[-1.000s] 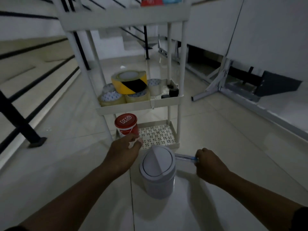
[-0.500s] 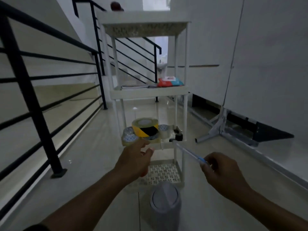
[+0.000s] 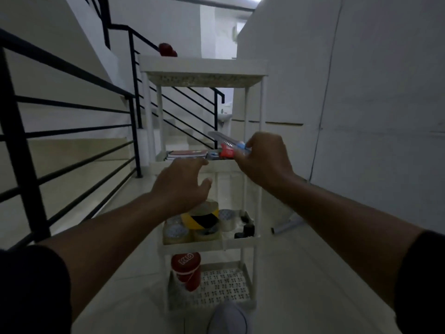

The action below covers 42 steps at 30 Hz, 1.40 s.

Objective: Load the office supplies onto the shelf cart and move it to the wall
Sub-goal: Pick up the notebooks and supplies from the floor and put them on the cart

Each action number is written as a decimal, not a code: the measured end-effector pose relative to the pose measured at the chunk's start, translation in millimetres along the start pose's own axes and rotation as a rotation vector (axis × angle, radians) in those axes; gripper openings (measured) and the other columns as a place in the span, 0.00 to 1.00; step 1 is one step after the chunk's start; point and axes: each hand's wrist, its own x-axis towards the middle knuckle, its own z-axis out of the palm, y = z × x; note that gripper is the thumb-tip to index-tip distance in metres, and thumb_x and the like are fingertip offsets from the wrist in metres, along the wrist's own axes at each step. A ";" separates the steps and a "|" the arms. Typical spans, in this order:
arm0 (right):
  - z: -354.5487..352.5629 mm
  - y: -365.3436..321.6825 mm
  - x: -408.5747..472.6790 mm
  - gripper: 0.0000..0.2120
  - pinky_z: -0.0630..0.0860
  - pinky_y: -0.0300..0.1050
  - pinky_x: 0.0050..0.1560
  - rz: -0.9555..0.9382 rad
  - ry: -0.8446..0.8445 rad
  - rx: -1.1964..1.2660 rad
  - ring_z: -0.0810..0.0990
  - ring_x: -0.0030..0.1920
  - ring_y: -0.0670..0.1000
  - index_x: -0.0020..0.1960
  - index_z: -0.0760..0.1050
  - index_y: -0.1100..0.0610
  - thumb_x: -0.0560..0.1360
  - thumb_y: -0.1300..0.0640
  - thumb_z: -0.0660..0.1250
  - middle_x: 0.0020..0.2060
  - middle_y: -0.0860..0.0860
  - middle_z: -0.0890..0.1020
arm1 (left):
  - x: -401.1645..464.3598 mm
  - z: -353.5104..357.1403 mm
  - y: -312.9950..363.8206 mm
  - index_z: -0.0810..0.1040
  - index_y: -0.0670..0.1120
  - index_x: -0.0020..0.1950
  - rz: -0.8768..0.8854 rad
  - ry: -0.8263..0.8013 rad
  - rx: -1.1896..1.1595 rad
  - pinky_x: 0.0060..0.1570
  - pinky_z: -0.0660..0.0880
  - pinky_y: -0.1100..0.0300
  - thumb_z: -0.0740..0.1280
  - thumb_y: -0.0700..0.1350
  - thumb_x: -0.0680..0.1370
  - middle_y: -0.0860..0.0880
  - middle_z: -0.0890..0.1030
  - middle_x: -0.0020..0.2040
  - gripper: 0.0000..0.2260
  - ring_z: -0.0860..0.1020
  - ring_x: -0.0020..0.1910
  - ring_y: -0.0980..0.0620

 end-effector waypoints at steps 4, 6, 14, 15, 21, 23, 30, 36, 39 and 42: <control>22.1 -23.8 61.3 0.15 0.67 0.37 0.29 0.004 -0.043 -0.121 0.73 0.29 0.45 0.35 0.73 0.55 0.69 0.50 0.76 0.31 0.51 0.76 | 19.3 1.2 -14.1 0.69 0.48 0.72 0.067 -0.004 0.089 0.66 0.70 0.47 0.65 0.54 0.75 0.47 0.73 0.71 0.27 0.68 0.70 0.46; 37.9 -29.4 80.6 0.16 0.71 0.40 0.34 0.006 -0.072 -0.183 0.74 0.32 0.48 0.37 0.73 0.57 0.68 0.50 0.77 0.33 0.52 0.77 | 25.1 3.3 -20.9 0.66 0.49 0.74 0.084 -0.029 0.143 0.66 0.69 0.46 0.63 0.55 0.75 0.47 0.72 0.71 0.28 0.67 0.70 0.46; 99.2 -25.4 113.7 0.20 0.73 0.43 0.40 0.055 -0.177 -0.416 0.78 0.40 0.52 0.49 0.78 0.62 0.66 0.49 0.78 0.43 0.56 0.82 | 37.3 13.4 -50.0 0.68 0.47 0.73 0.087 -0.050 0.188 0.64 0.70 0.48 0.62 0.56 0.75 0.46 0.74 0.69 0.27 0.68 0.69 0.45; 104.7 -25.2 114.8 0.19 0.73 0.43 0.41 0.047 -0.185 -0.446 0.79 0.42 0.53 0.50 0.78 0.62 0.67 0.50 0.78 0.45 0.57 0.82 | 37.4 15.0 -52.6 0.68 0.47 0.72 0.092 -0.054 0.192 0.63 0.71 0.48 0.62 0.56 0.75 0.46 0.74 0.68 0.27 0.68 0.69 0.45; 124.0 -18.4 113.1 0.17 0.73 0.46 0.42 0.029 -0.225 -0.513 0.81 0.48 0.56 0.50 0.78 0.60 0.68 0.51 0.76 0.49 0.57 0.82 | 36.1 22.6 -57.8 0.70 0.46 0.71 0.135 0.006 0.193 0.63 0.69 0.51 0.63 0.54 0.76 0.46 0.75 0.68 0.25 0.69 0.69 0.46; 123.1 -17.8 110.6 0.19 0.73 0.46 0.44 0.021 -0.233 -0.504 0.81 0.49 0.56 0.51 0.77 0.60 0.69 0.48 0.75 0.49 0.57 0.82 | 35.8 24.3 -55.8 0.70 0.46 0.71 0.140 0.028 0.192 0.64 0.68 0.51 0.64 0.53 0.75 0.45 0.75 0.68 0.25 0.69 0.68 0.46; 96.4 -20.4 88.3 0.11 0.67 0.38 0.31 0.002 -0.085 -0.363 0.76 0.33 0.49 0.45 0.77 0.60 0.73 0.51 0.67 0.34 0.52 0.77 | 29.3 24.5 -40.3 0.72 0.46 0.69 0.133 0.066 0.127 0.63 0.69 0.51 0.63 0.52 0.74 0.45 0.76 0.66 0.25 0.71 0.66 0.44; 67.0 -4.0 18.7 0.10 0.71 0.40 0.29 0.008 -0.047 -0.166 0.75 0.28 0.49 0.35 0.76 0.56 0.72 0.52 0.64 0.28 0.50 0.76 | -11.5 29.2 -26.9 0.73 0.46 0.66 0.030 0.066 0.059 0.59 0.72 0.45 0.61 0.52 0.74 0.45 0.77 0.63 0.22 0.73 0.63 0.43; 59.7 9.9 -34.7 0.10 0.80 0.46 0.33 0.040 -0.150 -0.085 0.77 0.28 0.50 0.33 0.76 0.56 0.71 0.53 0.64 0.28 0.51 0.77 | -49.9 40.2 -20.4 0.74 0.46 0.65 -0.063 0.038 -0.043 0.58 0.74 0.45 0.62 0.51 0.75 0.45 0.78 0.61 0.20 0.75 0.60 0.44; 61.4 27.3 -91.5 0.14 0.82 0.52 0.34 0.086 -0.294 -0.027 0.78 0.26 0.55 0.30 0.76 0.60 0.70 0.54 0.63 0.26 0.55 0.79 | -93.3 55.4 -17.4 0.76 0.46 0.64 -0.183 -0.016 -0.154 0.55 0.76 0.49 0.64 0.48 0.75 0.45 0.79 0.59 0.17 0.77 0.57 0.45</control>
